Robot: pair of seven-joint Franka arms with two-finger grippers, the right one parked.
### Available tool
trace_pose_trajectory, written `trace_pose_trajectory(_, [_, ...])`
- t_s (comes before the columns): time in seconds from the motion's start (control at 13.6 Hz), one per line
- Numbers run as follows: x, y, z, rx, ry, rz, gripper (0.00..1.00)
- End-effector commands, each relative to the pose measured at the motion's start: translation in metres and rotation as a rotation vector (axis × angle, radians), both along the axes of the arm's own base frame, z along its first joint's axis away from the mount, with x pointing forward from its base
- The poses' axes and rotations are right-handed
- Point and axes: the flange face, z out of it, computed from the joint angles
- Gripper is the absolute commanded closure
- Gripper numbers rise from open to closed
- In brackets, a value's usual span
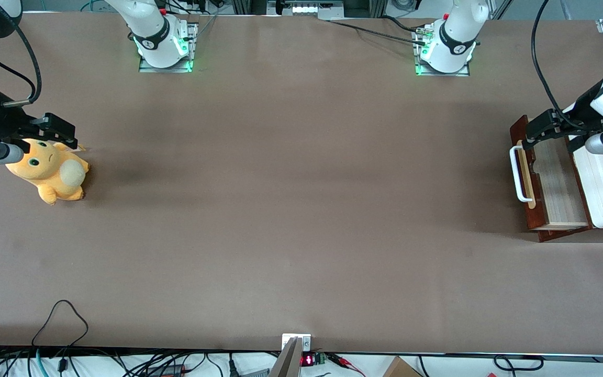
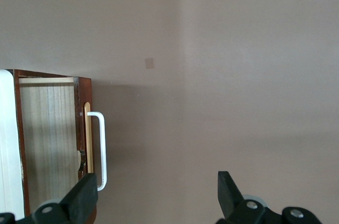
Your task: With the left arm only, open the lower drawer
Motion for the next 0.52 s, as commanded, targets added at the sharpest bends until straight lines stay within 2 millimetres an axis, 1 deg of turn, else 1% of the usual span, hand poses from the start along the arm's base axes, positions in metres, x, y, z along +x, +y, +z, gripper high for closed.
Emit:
trace_pose_trajectory(0.0, [-0.0009,0.0033,0.0082,0.02,0.0,-0.04,0.0])
trace_pose_trajectory(0.44, [-0.0022,0.0026,0.007,0.04,0.012,-0.045,0.0])
